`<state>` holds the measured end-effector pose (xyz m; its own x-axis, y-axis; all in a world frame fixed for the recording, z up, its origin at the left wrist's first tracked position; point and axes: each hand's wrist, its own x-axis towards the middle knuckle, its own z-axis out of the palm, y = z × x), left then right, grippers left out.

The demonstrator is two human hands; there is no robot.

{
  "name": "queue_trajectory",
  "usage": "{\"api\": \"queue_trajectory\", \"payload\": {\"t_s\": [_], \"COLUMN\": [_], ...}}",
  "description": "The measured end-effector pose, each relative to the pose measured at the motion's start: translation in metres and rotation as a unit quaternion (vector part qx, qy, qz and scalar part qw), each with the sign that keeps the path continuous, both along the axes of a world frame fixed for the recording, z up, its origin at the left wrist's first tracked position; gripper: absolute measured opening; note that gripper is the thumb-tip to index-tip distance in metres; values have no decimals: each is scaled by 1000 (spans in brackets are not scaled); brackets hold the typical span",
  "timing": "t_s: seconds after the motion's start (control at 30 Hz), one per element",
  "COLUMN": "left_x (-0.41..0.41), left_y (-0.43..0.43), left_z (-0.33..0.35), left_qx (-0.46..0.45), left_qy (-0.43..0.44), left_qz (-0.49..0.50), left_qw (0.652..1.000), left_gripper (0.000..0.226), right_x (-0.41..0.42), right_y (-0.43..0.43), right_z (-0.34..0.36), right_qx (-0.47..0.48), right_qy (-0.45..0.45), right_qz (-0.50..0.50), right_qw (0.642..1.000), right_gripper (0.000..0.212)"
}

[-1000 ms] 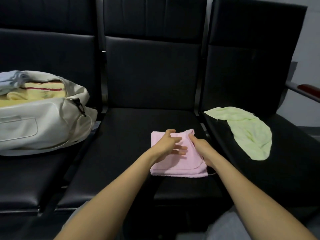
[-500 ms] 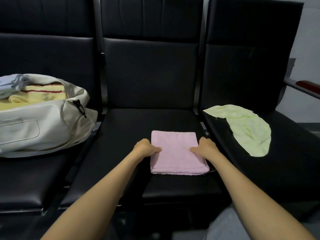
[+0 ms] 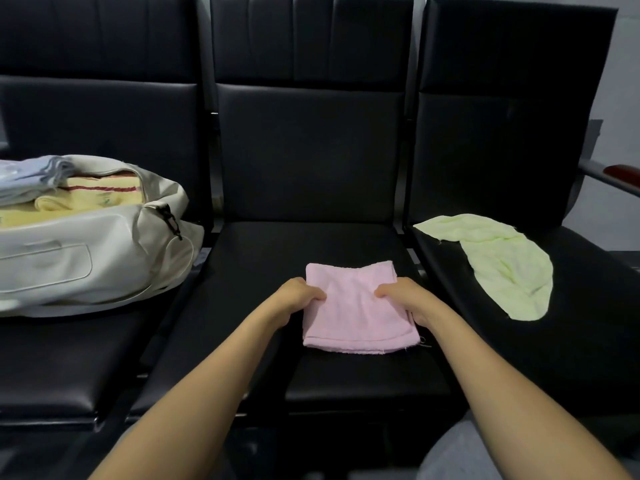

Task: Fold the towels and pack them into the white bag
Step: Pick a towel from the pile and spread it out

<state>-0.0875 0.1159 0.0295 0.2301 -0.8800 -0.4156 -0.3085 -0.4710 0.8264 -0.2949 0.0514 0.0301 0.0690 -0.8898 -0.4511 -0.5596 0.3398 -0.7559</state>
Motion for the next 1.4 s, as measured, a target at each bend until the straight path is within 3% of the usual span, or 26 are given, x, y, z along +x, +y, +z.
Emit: {"api": "queue_trajectory", "payload": {"t_s": [0.1, 0.23, 0.33, 0.43, 0.57, 0.67, 0.8, 1.03, 1.13, 1.27, 1.4], "left_x": [10, 31, 40, 47, 45, 40, 36, 48, 60, 77, 79], "left_y": [6, 13, 22, 31, 42, 49, 57, 62, 64, 68, 64], "left_z": [11, 15, 17, 18, 12, 9, 14, 17, 19, 26, 30], "left_qx": [-51, -161, -198, -213, -241, -312, -389, -391, -402, -380, -374], "left_qy": [89, 134, 89, 13, -124, -177, -202, -279, -267, -134, -27], "left_qz": [18, 30, -31, -39, -32, 14, 79, 73, 40, -40, 1], "left_qw": [995, 977, 976, 976, 962, 933, 895, 874, 875, 914, 927], "left_gripper": [15, 61, 49, 60, 72, 61, 49, 34, 31, 33, 37], "right_x": [-1, -2, 2, 4, 15, 27, 41, 52, 50, 43, 48], "right_y": [0, -2, 7, 17, 31, 40, 51, 49, 46, 47, 46], "right_z": [6, 11, 18, 24, 28, 30, 36, 27, 31, 34, 29], "right_qx": [-16, -91, -116, -147, -246, -297, -365, -448, -398, -329, -322], "right_qy": [-117, -260, -285, -247, -94, -3, 81, 184, 58, -164, -187], "right_qz": [-22, -16, 82, 154, 171, 163, 120, 107, 104, 151, 141], "right_qw": [993, 961, 948, 945, 949, 941, 920, 869, 910, 918, 917], "right_gripper": [48, 82, 56, 50, 59, 68, 52, 28, 31, 37, 32]}}
